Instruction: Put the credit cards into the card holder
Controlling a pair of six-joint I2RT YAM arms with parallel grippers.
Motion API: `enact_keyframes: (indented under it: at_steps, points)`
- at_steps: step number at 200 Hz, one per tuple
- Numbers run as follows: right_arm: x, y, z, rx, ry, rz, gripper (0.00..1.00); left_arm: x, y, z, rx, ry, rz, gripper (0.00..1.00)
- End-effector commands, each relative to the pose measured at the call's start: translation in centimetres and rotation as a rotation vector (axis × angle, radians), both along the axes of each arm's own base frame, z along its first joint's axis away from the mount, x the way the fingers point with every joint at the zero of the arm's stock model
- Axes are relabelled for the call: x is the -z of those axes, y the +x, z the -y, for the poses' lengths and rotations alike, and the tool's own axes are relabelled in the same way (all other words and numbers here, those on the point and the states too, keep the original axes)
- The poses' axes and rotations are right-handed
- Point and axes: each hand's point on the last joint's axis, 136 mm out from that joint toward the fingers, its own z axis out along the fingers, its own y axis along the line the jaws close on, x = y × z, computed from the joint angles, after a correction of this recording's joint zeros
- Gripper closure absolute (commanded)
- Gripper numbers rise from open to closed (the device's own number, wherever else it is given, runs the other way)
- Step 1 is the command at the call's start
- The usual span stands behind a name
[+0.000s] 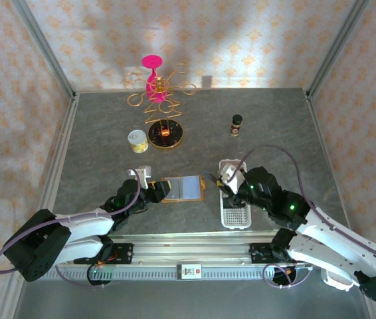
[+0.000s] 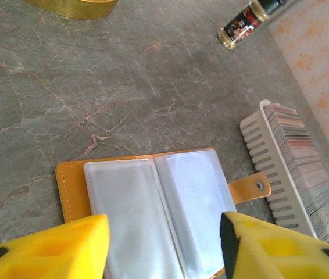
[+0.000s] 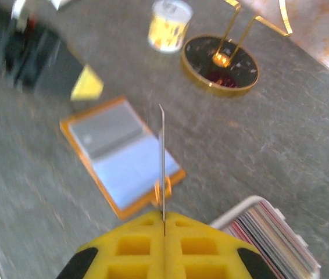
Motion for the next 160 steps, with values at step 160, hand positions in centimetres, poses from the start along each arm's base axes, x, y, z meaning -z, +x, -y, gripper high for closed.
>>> enact_keyframes:
  at_steps: [160]
  points:
    - [6.9, 4.9, -7.9, 0.468, 0.530, -0.776, 1.00, 2.3, 0.4, 0.1, -0.001, 0.091, -0.084, 0.47]
